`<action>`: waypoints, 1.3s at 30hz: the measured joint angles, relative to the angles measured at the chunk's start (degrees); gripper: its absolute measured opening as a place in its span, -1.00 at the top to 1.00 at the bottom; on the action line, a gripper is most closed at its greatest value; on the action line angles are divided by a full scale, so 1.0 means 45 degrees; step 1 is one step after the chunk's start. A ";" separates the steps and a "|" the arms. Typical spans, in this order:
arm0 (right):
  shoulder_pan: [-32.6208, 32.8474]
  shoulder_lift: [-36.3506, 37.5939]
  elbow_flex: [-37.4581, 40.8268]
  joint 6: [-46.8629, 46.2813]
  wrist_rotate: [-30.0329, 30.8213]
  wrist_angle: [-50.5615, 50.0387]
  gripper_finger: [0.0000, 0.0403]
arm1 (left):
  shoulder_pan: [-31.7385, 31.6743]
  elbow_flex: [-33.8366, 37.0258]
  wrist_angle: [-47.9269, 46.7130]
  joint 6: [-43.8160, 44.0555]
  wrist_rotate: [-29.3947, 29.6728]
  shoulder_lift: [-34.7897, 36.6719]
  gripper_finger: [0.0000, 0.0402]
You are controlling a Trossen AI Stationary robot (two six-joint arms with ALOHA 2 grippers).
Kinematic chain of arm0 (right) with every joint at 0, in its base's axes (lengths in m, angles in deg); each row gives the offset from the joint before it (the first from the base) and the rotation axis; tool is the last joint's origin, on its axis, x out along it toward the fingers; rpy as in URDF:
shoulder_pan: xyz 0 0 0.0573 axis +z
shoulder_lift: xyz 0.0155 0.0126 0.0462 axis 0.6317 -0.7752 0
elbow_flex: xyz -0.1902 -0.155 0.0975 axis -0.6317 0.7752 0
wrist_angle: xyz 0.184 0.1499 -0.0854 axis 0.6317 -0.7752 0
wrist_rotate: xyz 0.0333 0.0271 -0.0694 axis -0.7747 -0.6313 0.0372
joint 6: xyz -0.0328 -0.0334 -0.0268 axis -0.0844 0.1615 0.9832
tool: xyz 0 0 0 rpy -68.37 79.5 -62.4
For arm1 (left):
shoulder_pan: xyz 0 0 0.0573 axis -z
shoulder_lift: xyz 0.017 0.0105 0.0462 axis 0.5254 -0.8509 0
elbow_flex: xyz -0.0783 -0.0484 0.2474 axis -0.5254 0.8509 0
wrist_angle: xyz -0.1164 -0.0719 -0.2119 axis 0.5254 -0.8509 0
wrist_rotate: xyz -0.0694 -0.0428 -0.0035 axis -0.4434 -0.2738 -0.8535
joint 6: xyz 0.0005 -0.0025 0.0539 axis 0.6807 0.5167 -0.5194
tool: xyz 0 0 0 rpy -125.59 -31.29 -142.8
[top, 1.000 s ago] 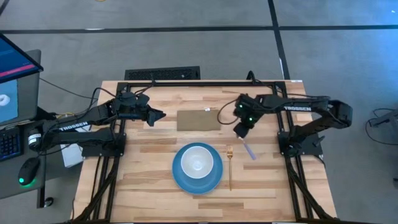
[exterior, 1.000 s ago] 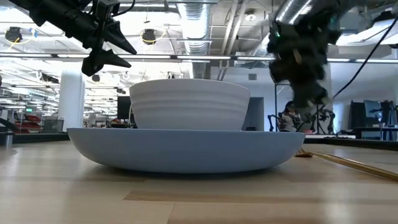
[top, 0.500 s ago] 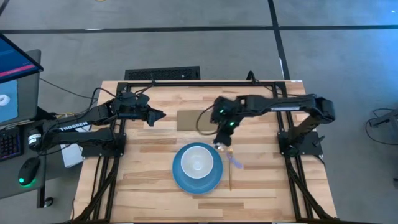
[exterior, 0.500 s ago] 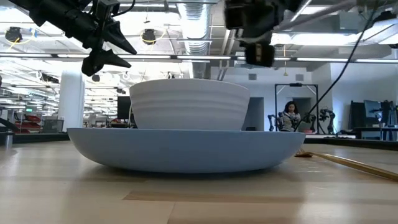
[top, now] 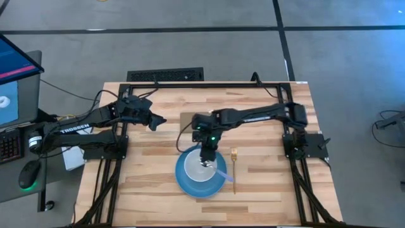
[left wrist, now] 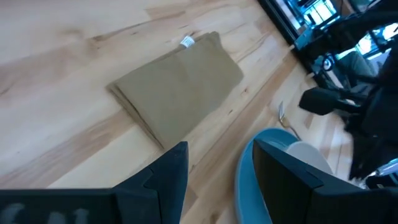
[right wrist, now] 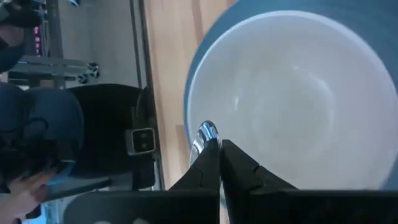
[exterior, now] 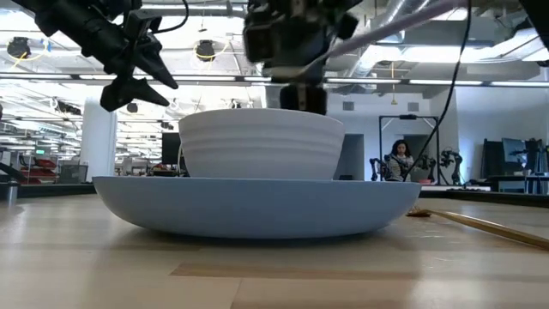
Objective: Set table place
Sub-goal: Put the violet spoon into the bowl, then return to Home Position
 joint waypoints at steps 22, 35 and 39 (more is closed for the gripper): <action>0.0614 -0.2014 -0.0704 -0.0214 0.2243 -0.0168 0.72 | 0.0000 0.0000 -0.0154 -0.0398 -0.0131 0.0000 0.16; 0.0352 -0.2008 -0.1964 0.0062 0.2302 -0.1972 0.71 | 0.0000 0.0000 -0.0149 -0.0738 -0.0151 0.0000 0.16; 0.0088 -0.2005 -0.3949 0.0769 0.2634 -0.4063 0.70 | 0.0000 0.0000 -0.0129 -0.1051 -0.0119 0.0000 0.16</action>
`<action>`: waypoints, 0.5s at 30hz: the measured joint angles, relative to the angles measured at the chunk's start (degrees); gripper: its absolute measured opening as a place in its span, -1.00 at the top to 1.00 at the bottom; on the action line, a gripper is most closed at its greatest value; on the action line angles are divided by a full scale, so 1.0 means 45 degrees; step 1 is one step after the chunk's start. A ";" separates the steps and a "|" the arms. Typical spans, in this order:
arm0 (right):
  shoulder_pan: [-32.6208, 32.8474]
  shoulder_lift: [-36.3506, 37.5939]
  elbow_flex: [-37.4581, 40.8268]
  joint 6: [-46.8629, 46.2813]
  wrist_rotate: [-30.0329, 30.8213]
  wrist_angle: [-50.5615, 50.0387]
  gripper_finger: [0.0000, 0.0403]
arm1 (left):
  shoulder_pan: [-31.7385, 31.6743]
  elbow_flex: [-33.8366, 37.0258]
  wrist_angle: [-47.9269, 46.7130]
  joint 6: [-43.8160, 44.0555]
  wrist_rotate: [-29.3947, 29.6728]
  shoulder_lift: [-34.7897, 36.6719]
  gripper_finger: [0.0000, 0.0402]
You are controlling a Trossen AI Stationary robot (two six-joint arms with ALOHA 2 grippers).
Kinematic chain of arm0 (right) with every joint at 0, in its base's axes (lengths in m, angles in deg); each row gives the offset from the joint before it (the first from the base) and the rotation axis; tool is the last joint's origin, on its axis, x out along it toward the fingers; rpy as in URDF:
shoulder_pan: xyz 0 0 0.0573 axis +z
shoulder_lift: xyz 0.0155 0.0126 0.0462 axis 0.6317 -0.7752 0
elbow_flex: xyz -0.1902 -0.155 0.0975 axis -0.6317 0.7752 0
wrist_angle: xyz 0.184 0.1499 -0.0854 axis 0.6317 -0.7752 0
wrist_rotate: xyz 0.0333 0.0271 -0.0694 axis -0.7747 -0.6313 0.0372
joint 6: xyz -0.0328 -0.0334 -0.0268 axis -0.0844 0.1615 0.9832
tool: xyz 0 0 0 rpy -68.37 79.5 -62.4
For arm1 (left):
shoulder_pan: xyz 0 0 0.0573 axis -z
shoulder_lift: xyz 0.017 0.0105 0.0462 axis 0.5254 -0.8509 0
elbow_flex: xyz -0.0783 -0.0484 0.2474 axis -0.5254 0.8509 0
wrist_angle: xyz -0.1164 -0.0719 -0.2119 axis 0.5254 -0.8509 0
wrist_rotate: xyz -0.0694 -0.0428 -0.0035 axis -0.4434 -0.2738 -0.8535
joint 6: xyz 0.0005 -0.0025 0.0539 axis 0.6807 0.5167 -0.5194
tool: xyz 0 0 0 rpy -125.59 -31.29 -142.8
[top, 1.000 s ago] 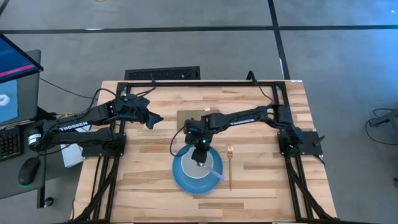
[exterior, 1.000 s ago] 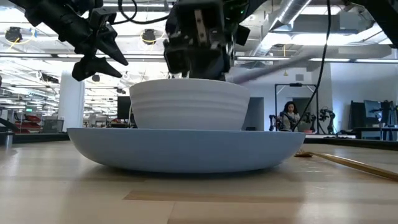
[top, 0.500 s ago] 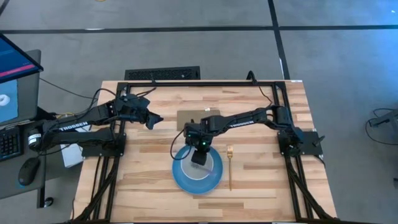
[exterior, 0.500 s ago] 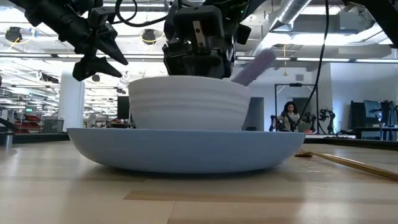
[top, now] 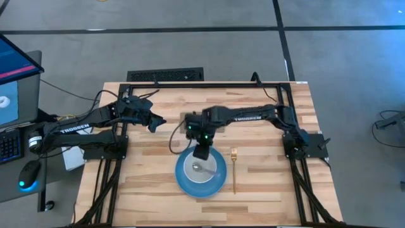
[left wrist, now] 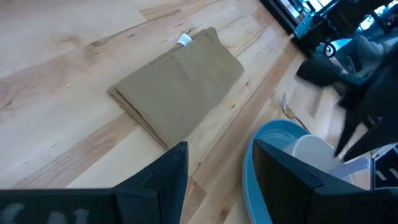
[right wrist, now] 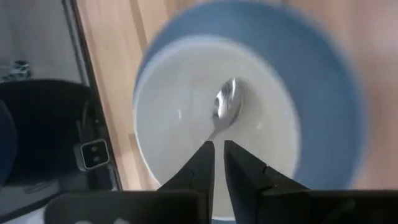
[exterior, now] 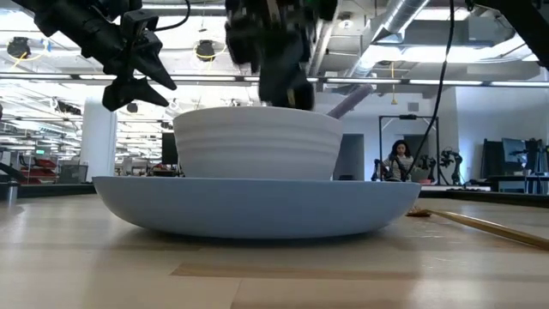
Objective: Set table place
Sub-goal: Return to Home Position
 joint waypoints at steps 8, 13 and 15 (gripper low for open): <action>-0.0729 0.2722 -0.1262 0.0929 0.3147 -0.0388 0.70 | 0.0000 -0.0005 0.0530 -0.0085 0.0018 0.0240 0.16; -0.0733 0.6115 -0.0213 0.1227 1.1151 0.0642 0.70 | 0.0000 0.0004 0.1416 -0.1156 0.1050 0.0905 0.16; -0.0522 0.7450 0.0658 0.1188 1.4706 0.1395 0.70 | 0.0000 -0.0016 0.2249 -0.1781 0.1838 0.1059 0.16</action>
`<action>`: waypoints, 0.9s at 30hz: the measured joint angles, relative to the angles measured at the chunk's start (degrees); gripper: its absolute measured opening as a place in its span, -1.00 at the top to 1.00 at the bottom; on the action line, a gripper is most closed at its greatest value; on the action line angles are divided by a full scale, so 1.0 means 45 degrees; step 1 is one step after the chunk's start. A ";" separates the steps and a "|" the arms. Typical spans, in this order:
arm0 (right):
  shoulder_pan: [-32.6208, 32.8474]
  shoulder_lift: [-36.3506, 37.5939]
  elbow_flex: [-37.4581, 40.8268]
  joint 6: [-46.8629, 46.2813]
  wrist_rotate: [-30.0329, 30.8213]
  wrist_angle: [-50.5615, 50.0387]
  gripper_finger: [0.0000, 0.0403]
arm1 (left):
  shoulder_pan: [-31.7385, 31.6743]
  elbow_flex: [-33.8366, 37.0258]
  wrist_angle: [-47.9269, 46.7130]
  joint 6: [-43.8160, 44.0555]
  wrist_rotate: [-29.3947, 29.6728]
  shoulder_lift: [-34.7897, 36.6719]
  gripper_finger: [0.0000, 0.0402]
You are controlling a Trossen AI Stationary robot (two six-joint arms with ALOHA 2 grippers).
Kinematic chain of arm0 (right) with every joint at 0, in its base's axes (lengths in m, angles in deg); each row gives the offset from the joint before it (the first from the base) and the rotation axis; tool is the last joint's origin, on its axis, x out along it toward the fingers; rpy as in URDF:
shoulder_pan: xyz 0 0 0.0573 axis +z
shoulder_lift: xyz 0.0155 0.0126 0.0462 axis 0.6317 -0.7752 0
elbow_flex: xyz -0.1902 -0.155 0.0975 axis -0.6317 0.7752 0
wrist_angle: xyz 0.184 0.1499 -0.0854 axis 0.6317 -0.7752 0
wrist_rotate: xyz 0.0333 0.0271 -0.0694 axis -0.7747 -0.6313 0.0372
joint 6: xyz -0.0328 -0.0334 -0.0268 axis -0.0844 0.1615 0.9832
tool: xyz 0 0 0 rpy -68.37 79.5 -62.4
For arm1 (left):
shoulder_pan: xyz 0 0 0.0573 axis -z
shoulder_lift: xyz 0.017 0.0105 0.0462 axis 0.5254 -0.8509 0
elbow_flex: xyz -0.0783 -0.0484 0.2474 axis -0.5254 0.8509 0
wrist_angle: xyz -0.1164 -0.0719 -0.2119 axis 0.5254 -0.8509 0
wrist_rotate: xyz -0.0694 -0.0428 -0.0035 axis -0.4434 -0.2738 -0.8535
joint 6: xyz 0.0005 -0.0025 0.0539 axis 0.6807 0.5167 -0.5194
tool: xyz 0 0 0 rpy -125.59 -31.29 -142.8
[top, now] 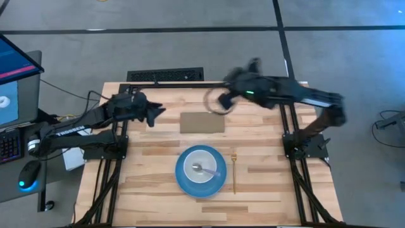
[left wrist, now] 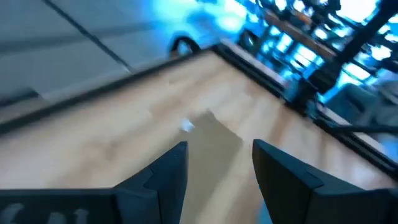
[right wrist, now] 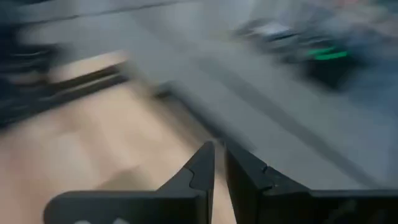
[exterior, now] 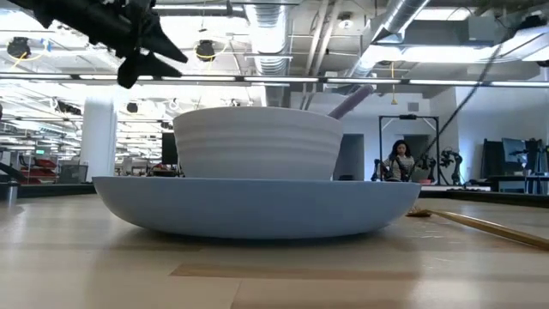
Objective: Set table place
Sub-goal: Return to Home Position
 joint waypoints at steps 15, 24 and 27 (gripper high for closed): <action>-0.0862 1.0992 1.2512 -0.1868 0.7731 0.3771 0.70 | -0.0005 0.0016 0.0182 -0.3305 0.4074 0.2082 0.16; -0.1060 1.5677 1.7175 -0.0383 0.8159 0.6201 0.70 | -0.0005 0.0075 -0.0943 -0.4158 0.6576 0.3208 0.16; -0.1060 1.7043 1.7999 -0.0276 0.7763 0.6199 0.70 | -0.0005 0.0589 -0.0554 -0.4496 0.6688 0.3855 0.16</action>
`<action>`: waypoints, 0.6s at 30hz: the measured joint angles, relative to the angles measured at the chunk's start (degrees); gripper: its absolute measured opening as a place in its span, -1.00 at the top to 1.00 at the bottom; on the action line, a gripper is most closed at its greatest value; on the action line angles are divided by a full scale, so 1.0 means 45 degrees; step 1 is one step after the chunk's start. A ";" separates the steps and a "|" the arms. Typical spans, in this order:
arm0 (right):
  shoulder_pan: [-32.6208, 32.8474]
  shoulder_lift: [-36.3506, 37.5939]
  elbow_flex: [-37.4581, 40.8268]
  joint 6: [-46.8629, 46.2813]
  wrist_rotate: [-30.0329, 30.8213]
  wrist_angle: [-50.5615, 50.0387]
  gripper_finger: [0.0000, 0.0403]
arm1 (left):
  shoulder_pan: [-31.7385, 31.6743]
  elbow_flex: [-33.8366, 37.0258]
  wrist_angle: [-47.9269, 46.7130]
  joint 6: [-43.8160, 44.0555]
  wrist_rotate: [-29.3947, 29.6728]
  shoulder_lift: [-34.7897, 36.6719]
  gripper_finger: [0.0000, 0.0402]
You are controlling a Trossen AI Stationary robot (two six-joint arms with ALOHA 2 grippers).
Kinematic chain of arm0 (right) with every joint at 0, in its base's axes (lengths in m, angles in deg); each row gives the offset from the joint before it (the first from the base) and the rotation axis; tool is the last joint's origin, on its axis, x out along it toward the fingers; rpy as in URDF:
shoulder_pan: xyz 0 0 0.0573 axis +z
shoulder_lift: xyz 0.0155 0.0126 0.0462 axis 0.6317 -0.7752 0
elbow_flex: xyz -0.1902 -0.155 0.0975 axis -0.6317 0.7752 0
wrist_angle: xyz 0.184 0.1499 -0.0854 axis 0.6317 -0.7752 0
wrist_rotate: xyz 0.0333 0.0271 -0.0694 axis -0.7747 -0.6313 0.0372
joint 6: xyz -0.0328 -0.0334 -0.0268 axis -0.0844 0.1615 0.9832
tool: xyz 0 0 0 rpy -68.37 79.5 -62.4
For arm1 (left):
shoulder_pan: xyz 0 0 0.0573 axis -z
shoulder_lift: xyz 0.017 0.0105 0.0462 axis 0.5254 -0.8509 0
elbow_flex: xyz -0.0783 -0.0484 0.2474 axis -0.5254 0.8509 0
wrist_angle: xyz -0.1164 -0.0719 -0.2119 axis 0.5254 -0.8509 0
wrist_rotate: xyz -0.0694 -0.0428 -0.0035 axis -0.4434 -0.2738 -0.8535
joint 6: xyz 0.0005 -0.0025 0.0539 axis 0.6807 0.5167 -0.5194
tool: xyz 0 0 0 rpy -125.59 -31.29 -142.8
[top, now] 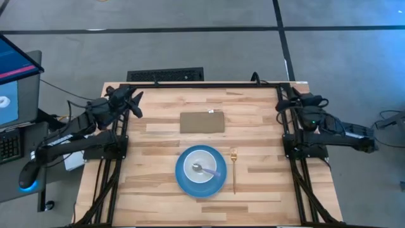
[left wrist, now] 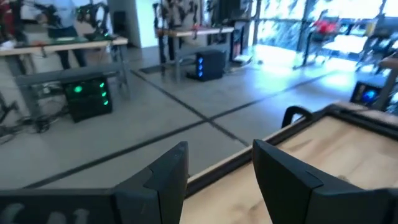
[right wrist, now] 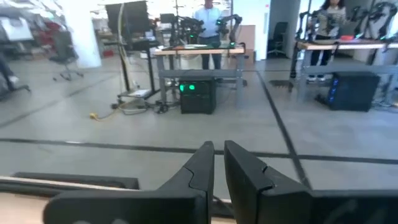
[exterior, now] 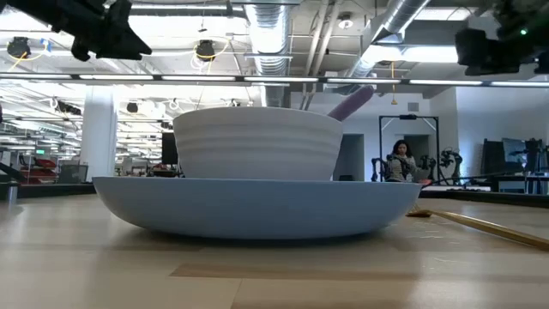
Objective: Set table place
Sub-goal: Return to Home Position
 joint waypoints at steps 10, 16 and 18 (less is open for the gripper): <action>-0.0005 0.2729 0.1862 0.1942 -0.1470 0.1970 0.70 | 0.0005 0.2221 0.0737 -0.0005 -0.0262 0.2519 0.16; -0.0010 0.2709 0.2785 0.1320 -0.1726 0.2184 0.70 | 0.0005 0.3215 0.0764 0.0149 -0.0449 0.3702 0.16; -0.0005 0.2709 0.3170 0.0957 -0.1731 0.2398 0.70 | 0.0000 0.3479 0.0803 0.0350 -0.0459 0.3989 0.16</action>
